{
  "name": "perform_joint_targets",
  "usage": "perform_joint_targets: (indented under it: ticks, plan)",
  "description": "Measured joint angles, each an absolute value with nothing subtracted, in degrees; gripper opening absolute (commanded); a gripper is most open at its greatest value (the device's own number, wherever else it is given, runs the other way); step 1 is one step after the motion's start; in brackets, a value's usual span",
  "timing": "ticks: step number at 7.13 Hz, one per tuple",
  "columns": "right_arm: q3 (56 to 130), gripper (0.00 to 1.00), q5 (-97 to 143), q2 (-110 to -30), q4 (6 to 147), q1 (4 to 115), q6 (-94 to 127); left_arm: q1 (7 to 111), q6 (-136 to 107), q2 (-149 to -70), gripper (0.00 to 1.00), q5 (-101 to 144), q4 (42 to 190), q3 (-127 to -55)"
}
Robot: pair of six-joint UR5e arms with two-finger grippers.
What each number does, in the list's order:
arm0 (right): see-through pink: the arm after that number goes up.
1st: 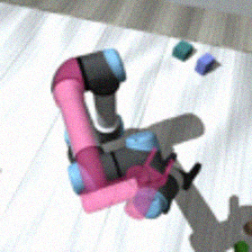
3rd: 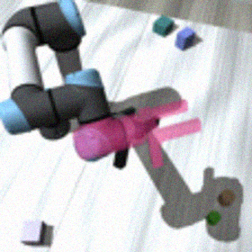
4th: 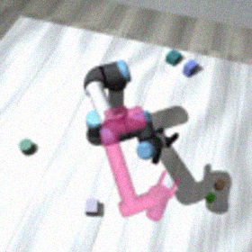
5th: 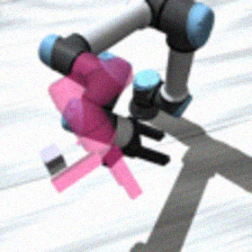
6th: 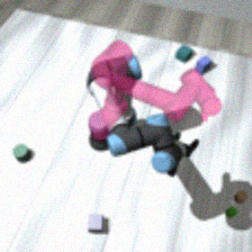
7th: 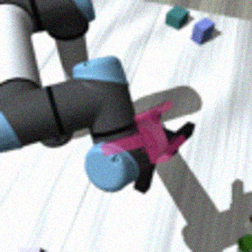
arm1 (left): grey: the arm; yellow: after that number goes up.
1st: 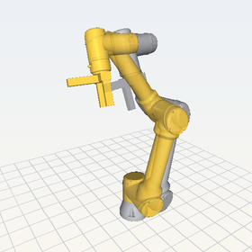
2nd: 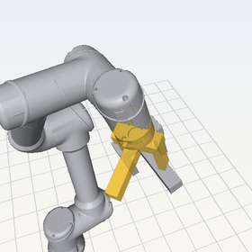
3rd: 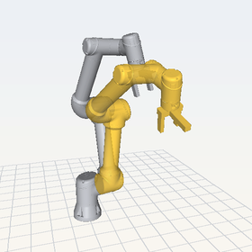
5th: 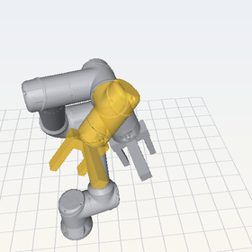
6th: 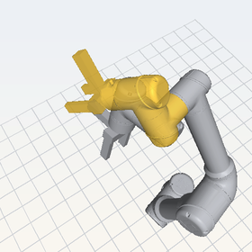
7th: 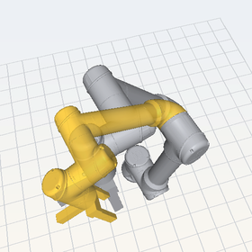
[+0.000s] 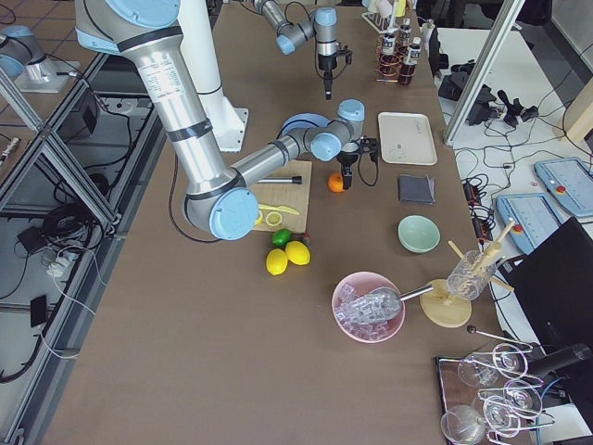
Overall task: Pick orange to plate
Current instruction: 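Lower the right gripper onto the orange and grasp it while the left arm withdraws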
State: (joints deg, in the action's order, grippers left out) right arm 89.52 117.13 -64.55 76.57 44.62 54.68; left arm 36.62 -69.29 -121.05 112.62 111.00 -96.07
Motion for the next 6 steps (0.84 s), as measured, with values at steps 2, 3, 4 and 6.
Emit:
perform_joint_targets:
  ticks: [2, 3, 4, 6]
  plan:
    - [88.24, 0.88, 116.28, -64.46, 74.64, 43.38, 56.5, 37.59, -69.12, -121.06, 0.98, 112.28, 110.9, -96.0]
    - [88.11, 0.91, 116.03, -64.51, 74.43, 43.22, 56.79, 38.96, -67.42, -120.94, 0.98, 112.63, 110.7, -95.76]
    - [88.18, 0.96, 115.91, -64.53, 74.33, 43.19, 57.09, 41.0, -62.66, -120.06, 0.98, 113.18, 111.08, -95.78]
    - [88.44, 0.37, 115.89, -64.46, 74.27, 43.12, 57.55, 45.68, -51.09, -115.35, 0.98, 112.92, 112.6, -97.3]
